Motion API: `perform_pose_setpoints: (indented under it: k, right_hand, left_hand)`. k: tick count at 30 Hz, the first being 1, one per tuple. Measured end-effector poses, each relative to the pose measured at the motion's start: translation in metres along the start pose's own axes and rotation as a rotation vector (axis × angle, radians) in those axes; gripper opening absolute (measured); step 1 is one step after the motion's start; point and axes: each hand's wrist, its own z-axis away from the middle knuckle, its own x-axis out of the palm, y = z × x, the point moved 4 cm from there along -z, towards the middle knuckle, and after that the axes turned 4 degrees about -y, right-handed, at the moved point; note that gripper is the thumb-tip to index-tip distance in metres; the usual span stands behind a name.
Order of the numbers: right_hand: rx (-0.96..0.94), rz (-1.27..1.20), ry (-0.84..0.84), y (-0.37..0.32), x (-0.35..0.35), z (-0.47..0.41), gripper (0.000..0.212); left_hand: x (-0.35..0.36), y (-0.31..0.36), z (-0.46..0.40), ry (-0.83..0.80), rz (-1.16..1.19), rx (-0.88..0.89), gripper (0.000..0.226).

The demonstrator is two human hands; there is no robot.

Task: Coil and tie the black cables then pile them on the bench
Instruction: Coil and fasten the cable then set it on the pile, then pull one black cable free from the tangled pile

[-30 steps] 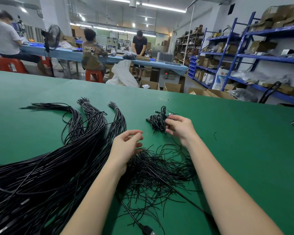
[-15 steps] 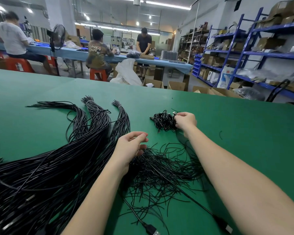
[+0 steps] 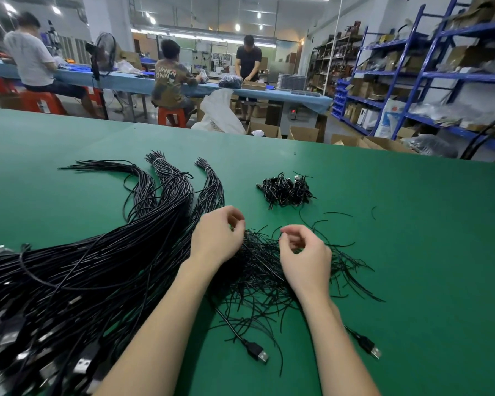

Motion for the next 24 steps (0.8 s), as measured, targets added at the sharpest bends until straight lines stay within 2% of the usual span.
perform_pose_setpoints:
  k: [3, 11, 14, 18, 24]
  right_hand:
    - [-0.054, 0.067, -0.021, -0.004, 0.004, 0.003, 0.01]
    - [-0.092, 0.211, -0.13, 0.0, 0.016, 0.01, 0.008]
    - [-0.085, 0.215, -0.141, 0.001, 0.018, 0.012, 0.008]
    - [-0.085, 0.211, -0.142, -0.001, 0.02, 0.013, 0.009]
    - [-0.079, 0.202, -0.153, 0.0, 0.022, 0.014, 0.01]
  left_hand:
    - [-0.005, -0.005, 0.004, 0.036, -0.227, 0.039, 0.015]
    - [-0.012, -0.022, 0.002, -0.047, -0.486, -0.079, 0.022]
    - [-0.013, -0.03, 0.001, -0.087, -0.512, -0.132, 0.022]
    - [-0.011, -0.031, -0.001, -0.059, -0.513, -0.158, 0.018]
    - [-0.005, -0.035, 0.0, -0.062, -0.621, -0.159, 0.032]
